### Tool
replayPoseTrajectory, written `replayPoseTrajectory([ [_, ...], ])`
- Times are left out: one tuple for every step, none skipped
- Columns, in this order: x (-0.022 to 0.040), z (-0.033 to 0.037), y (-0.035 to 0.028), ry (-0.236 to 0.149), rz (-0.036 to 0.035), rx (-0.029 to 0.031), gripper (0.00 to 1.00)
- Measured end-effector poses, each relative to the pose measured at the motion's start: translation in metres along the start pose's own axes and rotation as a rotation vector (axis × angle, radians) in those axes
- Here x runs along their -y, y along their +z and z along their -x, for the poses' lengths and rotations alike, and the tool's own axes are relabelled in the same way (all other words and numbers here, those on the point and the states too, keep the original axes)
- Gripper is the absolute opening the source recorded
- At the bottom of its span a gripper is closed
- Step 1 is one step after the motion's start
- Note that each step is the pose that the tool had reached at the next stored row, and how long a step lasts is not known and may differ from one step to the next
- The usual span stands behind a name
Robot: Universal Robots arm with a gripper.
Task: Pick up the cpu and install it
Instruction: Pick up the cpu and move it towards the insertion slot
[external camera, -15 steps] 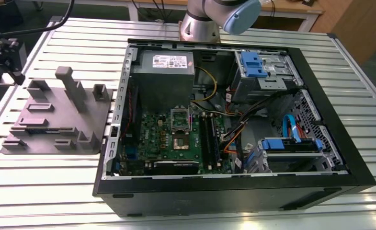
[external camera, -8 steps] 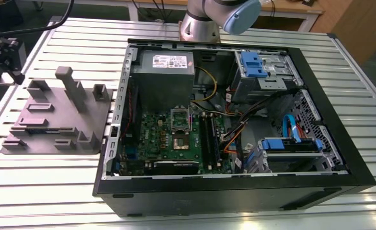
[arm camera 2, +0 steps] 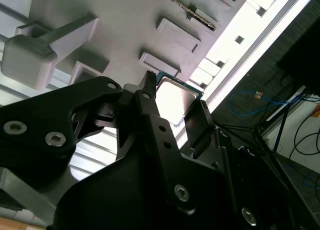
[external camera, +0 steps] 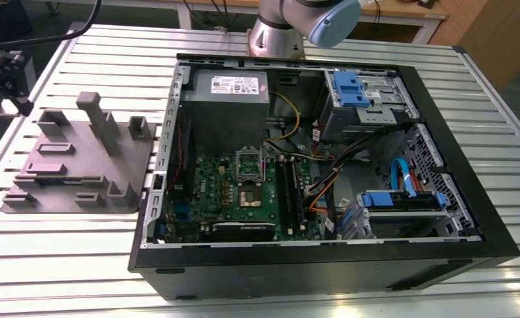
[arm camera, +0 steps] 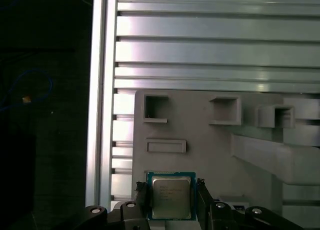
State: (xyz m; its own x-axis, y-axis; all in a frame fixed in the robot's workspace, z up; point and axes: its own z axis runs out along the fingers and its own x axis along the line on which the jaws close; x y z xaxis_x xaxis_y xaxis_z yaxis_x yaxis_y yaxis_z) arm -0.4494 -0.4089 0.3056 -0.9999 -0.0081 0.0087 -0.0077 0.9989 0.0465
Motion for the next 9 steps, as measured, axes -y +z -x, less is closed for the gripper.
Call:
replayPoseTrajectory([
  [0.0,0.0,-0.0003,0.0,0.0,0.0001,0.47],
  [0.0,0.0,-0.0005,0.0,0.0,0.0001,0.47],
  [0.0,0.0,-0.0008,0.0,0.0001,0.0002,0.47],
  [-0.0001,0.0,-0.0013,0.0,0.0,0.0,0.47],
  [-0.0001,0.0,-0.0016,0.0,0.0,0.0001,0.47],
  [-0.0001,0.0,-0.002,0.0,0.0,0.0,0.47],
  [-0.0001,0.0,-0.0023,0.0,0.0001,0.0001,0.47],
  [-0.0001,0.0,-0.0025,0.0,0.0001,0.0002,0.47],
  [-0.0001,0.0,-0.0028,0.0,0.0001,0.0002,0.47],
])
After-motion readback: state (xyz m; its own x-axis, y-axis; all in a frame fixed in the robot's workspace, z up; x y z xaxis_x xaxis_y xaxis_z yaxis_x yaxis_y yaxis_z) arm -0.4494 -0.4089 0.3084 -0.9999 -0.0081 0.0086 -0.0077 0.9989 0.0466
